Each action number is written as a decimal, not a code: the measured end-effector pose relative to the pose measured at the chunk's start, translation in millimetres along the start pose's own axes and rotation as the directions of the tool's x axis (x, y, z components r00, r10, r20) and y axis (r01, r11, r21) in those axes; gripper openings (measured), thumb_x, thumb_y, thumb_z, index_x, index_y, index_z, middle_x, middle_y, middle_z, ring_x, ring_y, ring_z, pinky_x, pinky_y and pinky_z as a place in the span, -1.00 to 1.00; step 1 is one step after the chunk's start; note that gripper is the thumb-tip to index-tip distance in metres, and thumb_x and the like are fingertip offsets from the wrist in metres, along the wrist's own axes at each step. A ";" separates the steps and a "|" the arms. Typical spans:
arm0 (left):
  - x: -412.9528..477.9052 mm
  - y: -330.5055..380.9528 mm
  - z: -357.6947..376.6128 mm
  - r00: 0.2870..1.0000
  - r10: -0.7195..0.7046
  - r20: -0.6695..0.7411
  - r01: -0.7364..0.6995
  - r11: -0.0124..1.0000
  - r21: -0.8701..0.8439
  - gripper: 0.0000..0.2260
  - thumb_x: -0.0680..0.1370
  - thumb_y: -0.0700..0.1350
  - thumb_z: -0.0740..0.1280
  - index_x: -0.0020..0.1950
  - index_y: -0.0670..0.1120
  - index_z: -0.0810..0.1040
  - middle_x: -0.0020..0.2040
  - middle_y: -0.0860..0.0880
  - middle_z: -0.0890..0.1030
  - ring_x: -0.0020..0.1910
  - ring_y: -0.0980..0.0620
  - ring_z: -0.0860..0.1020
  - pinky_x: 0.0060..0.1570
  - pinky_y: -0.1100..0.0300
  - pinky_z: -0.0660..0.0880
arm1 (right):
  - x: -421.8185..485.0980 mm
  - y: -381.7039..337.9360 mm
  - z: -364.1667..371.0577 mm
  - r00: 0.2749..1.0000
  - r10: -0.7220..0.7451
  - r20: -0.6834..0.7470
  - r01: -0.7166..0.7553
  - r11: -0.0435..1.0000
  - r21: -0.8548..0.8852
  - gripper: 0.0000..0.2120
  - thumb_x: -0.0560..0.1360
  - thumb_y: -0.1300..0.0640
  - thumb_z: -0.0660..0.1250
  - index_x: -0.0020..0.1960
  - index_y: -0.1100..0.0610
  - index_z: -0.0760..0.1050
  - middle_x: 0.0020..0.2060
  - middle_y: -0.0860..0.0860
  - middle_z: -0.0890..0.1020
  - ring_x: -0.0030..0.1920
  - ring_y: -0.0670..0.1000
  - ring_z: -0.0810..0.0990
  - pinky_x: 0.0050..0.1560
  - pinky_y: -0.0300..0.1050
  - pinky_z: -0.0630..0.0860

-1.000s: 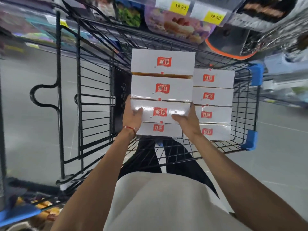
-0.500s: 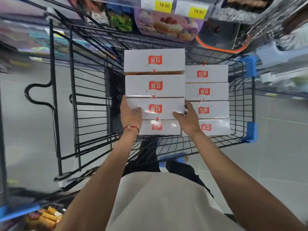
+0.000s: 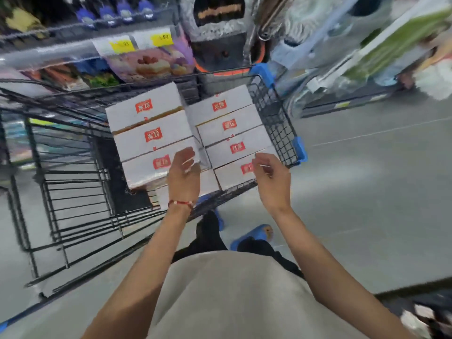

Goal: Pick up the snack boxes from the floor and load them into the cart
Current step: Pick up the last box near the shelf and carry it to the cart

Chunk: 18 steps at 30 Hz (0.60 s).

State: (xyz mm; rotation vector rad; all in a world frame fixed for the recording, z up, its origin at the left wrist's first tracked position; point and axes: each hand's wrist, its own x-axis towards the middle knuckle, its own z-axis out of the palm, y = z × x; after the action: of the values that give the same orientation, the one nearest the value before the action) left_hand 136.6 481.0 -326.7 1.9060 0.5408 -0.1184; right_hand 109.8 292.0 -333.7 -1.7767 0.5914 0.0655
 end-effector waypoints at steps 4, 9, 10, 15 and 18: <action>-42.0 25.0 62.9 0.982 0.103 0.159 -0.106 0.994 0.014 -0.71 0.58 -0.34 0.26 0.26 -0.11 0.54 0.17 -0.01 0.62 0.08 0.07 0.58 0.03 0.47 0.49 | -20.5 25.3 -72.9 0.993 0.046 -0.105 -0.038 0.996 0.079 -0.81 0.63 0.23 0.37 0.23 0.14 0.64 0.00 -0.20 0.67 -0.08 -0.32 0.61 -0.04 -0.47 0.47; -92.5 51.3 147.6 0.913 0.218 0.345 -0.243 0.970 0.029 -0.73 0.59 -0.33 0.26 0.26 -0.14 0.55 0.14 -0.03 0.64 -0.02 0.29 0.57 0.01 0.48 0.47 | -39.6 55.2 -161.1 0.962 0.104 -0.251 -0.059 0.982 0.181 -0.83 0.62 0.24 0.37 0.17 0.09 0.66 -0.02 -0.14 0.69 -0.13 -0.31 0.60 -0.07 -0.46 0.45; -101.2 56.0 164.2 0.892 0.238 0.384 -0.270 0.962 0.030 -0.73 0.59 -0.33 0.27 0.24 -0.11 0.56 0.13 -0.02 0.65 0.00 0.30 0.58 0.06 0.42 0.50 | -42.9 59.8 -178.1 0.952 0.116 -0.283 -0.059 0.978 0.201 -0.84 0.63 0.24 0.37 0.17 0.11 0.66 -0.03 -0.12 0.69 -0.14 -0.32 0.60 -0.07 -0.47 0.45; -136.8 86.1 241.4 0.765 0.294 0.573 -0.364 0.931 0.008 -0.74 0.58 -0.38 0.25 0.24 -0.23 0.56 0.11 -0.08 0.65 -0.04 0.43 0.57 0.11 0.37 0.48 | -54.7 77.6 -250.0 0.892 0.179 -0.414 -0.048 0.950 0.307 -0.85 0.63 0.19 0.38 0.15 0.02 0.65 0.00 -0.08 0.70 -0.11 -0.29 0.60 -0.04 -0.44 0.48; -155.9 106.1 285.0 0.692 0.290 0.661 -0.379 0.925 -0.009 -0.72 0.57 -0.41 0.24 0.22 -0.20 0.55 0.11 -0.11 0.64 -0.02 0.35 0.59 0.13 0.41 0.46 | -52.5 83.9 -286.0 0.844 0.214 -0.492 -0.025 0.932 0.363 -0.86 0.62 0.16 0.39 0.15 0.01 0.65 0.03 -0.08 0.71 -0.07 -0.22 0.62 -0.03 -0.41 0.49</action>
State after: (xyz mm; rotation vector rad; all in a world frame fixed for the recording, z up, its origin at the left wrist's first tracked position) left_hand 90.6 143.7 -297.7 1.8961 -0.3098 -0.5717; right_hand -45.1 33.5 -305.5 -1.4020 1.0447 -0.4317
